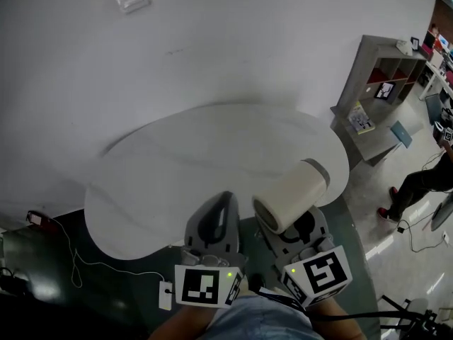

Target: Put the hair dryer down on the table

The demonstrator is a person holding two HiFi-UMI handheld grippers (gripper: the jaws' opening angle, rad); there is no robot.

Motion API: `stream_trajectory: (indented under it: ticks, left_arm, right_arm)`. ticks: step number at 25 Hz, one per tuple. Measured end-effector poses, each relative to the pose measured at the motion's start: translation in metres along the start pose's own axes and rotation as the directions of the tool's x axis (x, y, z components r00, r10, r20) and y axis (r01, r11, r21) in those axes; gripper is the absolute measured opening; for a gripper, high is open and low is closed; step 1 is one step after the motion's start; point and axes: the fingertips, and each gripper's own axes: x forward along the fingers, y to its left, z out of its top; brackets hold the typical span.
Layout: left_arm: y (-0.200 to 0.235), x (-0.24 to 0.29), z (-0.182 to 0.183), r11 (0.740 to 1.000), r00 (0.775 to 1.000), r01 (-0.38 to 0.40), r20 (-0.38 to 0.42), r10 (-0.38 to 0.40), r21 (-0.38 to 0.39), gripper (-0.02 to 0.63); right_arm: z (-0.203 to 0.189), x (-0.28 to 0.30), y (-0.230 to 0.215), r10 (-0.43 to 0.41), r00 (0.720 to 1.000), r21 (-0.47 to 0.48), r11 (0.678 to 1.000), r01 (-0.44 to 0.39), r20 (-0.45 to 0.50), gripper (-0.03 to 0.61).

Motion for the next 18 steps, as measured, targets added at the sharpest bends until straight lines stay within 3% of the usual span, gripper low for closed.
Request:
stream_trajectory:
  ticks: [18]
  left_arm:
    - [0.117,0.127,-0.010,0.998,1.000,0.026,-0.014,-0.027,-0.061,0.017]
  right_arm:
    - [0.015,0.167,-0.043,-0.035,0.997,-0.012,0.999,0.034,-0.063,0.227]
